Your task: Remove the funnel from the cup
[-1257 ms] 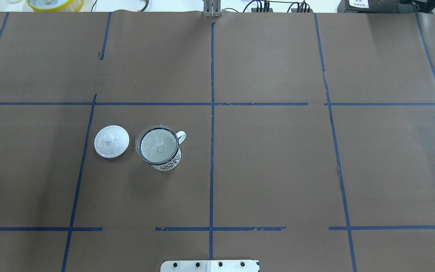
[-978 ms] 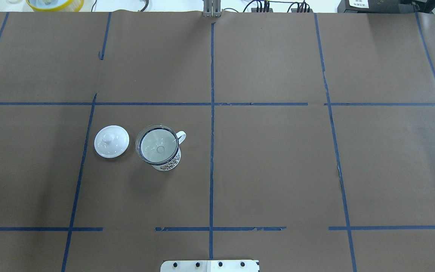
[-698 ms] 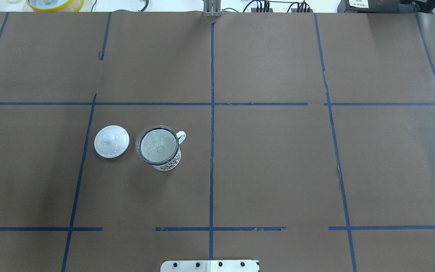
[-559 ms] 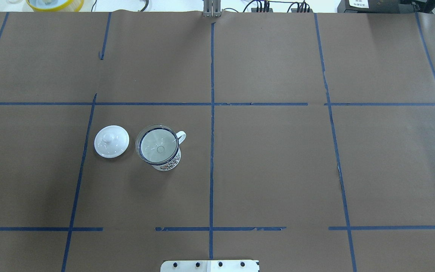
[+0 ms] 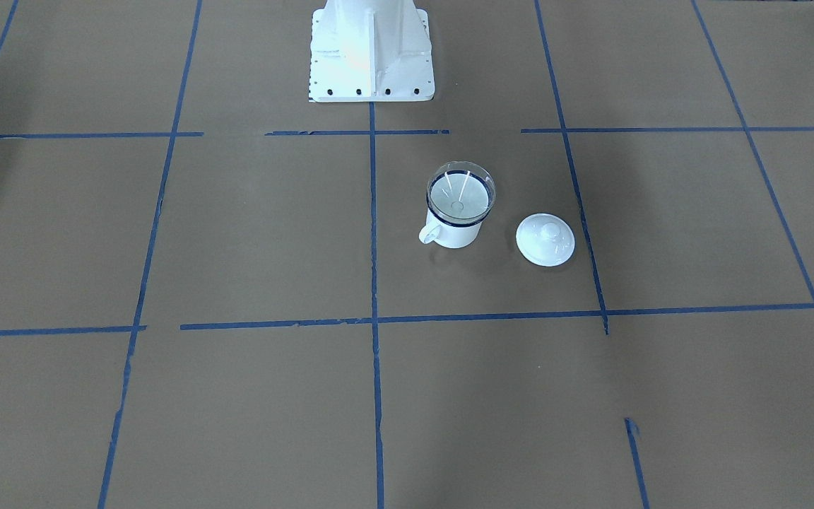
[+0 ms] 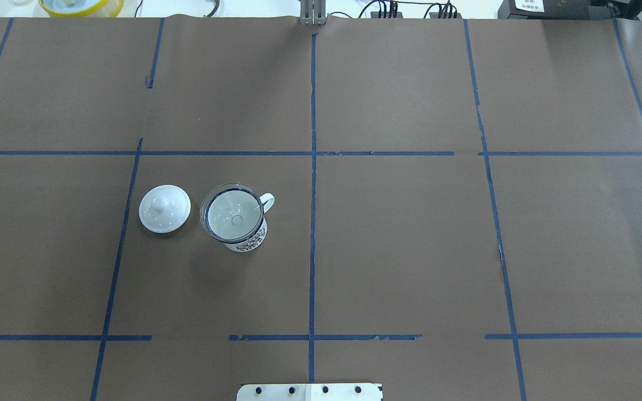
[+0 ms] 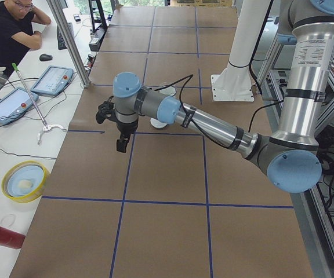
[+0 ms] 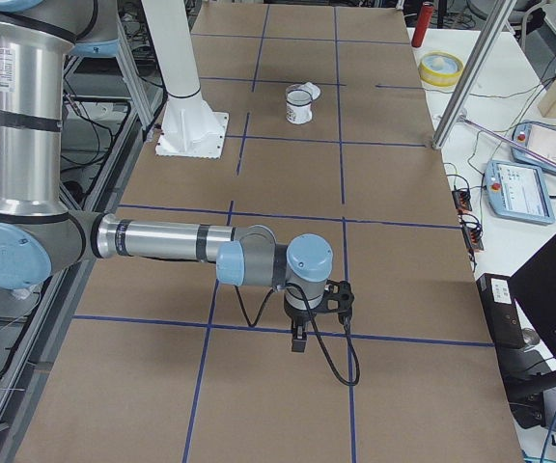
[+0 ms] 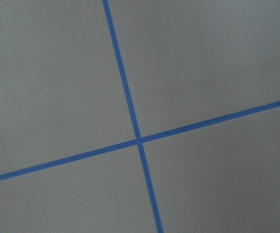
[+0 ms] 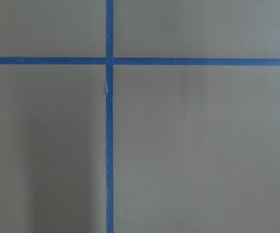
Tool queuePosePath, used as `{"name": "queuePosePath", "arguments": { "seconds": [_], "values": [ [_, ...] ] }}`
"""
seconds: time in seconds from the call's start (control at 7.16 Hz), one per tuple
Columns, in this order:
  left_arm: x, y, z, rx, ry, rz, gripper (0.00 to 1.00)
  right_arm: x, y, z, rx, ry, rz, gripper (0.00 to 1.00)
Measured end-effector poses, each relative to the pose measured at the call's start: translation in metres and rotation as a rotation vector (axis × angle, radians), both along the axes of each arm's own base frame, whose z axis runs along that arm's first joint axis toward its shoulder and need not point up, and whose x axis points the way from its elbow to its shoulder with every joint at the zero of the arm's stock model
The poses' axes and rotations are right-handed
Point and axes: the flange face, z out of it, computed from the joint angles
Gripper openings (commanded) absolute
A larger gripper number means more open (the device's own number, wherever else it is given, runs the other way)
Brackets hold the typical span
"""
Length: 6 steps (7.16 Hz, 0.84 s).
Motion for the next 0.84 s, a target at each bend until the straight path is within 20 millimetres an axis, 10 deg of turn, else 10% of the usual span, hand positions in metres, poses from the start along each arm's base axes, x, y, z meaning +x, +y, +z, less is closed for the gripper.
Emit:
{"name": "queuePosePath", "arguments": {
  "seconds": [0.84],
  "values": [
    [0.249,0.021,-0.18,-0.038,0.054,-0.016,1.0,0.0,0.0,0.0,-0.001,0.0,0.0,1.0]
  ]
}}
